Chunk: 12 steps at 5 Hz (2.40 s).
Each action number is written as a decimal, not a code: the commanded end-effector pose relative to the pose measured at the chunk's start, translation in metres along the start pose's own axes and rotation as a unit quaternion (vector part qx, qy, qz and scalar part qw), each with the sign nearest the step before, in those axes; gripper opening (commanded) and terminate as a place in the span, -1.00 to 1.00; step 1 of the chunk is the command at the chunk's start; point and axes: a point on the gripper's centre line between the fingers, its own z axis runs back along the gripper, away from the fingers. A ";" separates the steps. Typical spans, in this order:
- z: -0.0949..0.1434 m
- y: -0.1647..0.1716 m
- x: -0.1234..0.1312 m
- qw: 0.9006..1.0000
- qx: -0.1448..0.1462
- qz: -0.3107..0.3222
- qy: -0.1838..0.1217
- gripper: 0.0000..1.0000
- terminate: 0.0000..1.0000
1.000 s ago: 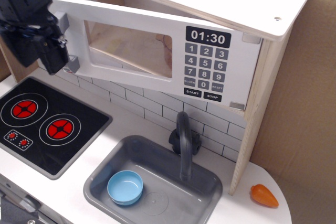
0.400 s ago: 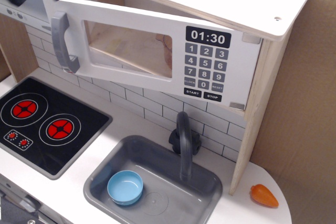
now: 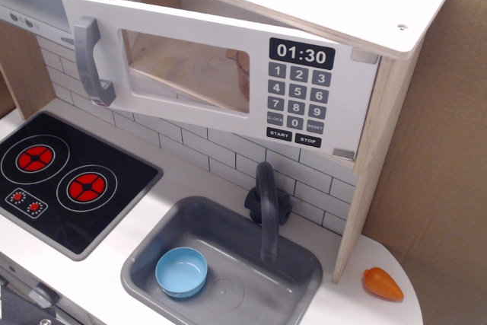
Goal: Open microwave
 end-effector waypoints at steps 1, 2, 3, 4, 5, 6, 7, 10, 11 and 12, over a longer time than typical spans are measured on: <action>0.014 0.010 0.005 0.998 0.033 -0.032 -0.038 1.00 -1.00; 0.012 0.015 -0.001 0.998 0.028 -0.046 -0.042 1.00 -1.00; 0.003 0.017 -0.013 0.996 0.037 -0.060 -0.052 1.00 -1.00; -0.011 0.014 -0.025 0.995 0.055 -0.070 -0.050 1.00 -1.00; -0.025 0.009 -0.049 0.992 0.077 -0.098 -0.035 1.00 -1.00; -0.028 -0.004 -0.078 0.988 0.087 -0.124 0.006 1.00 -1.00; -0.036 -0.025 -0.102 0.983 0.095 -0.148 0.045 1.00 -1.00; -0.058 -0.061 -0.105 0.982 0.101 -0.139 0.076 1.00 -1.00; -0.055 -0.060 -0.101 0.985 0.081 -0.131 0.073 1.00 -1.00; -0.051 -0.064 -0.102 0.987 0.074 -0.124 0.072 1.00 1.00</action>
